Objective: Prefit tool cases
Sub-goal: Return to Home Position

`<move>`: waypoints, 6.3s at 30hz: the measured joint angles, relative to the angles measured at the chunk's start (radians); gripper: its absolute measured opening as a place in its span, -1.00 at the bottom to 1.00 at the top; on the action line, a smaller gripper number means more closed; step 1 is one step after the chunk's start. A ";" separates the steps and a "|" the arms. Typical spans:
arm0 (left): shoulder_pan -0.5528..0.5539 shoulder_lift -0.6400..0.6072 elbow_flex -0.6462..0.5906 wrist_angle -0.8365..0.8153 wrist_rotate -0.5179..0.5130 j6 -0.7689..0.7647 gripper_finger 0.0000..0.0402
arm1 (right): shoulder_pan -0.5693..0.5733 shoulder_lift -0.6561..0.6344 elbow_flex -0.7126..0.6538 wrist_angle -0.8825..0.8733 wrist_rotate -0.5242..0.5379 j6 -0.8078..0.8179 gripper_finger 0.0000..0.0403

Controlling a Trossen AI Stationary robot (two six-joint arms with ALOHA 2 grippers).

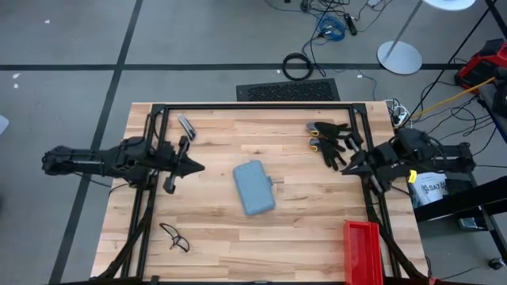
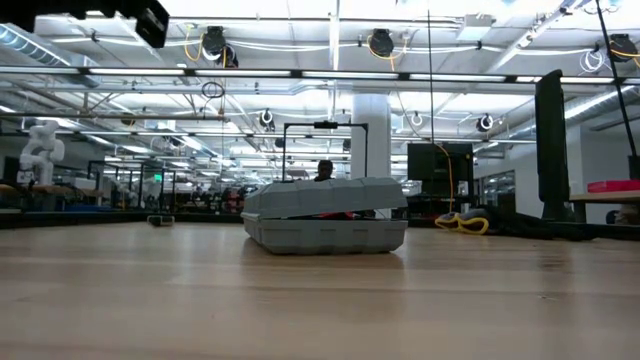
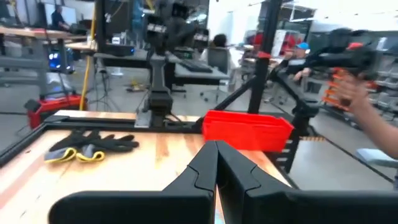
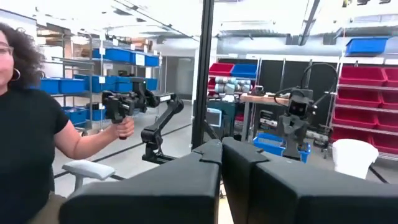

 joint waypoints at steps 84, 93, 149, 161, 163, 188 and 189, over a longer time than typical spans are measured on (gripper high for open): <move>-0.027 -0.290 -0.412 0.010 -0.492 0.001 -0.96 | -0.002 -0.334 -0.528 -0.020 0.367 -0.105 -1.00; -0.027 -0.290 -0.412 0.010 -0.492 0.001 -0.96 | -0.002 -0.334 -0.528 -0.020 0.367 -0.105 -1.00; -0.027 -0.290 -0.412 0.010 -0.493 0.001 -0.96 | -0.001 -0.334 -0.528 -0.020 0.367 -0.105 -1.00; -0.027 -0.290 -0.412 0.010 -0.493 0.001 -0.96 | -0.001 -0.334 -0.527 -0.020 0.367 -0.105 -1.00; -0.027 -0.290 -0.412 0.010 -0.493 0.001 -0.96 | -0.001 -0.334 -0.528 -0.020 0.367 -0.105 -1.00; -0.027 -0.290 -0.412 0.010 -0.493 0.001 -0.96 | -0.001 -0.334 -0.527 -0.020 0.367 -0.106 -1.00; -0.027 -0.289 -0.412 0.010 -0.493 0.001 -0.96 | -0.001 -0.334 -0.527 -0.020 0.367 -0.105 -1.00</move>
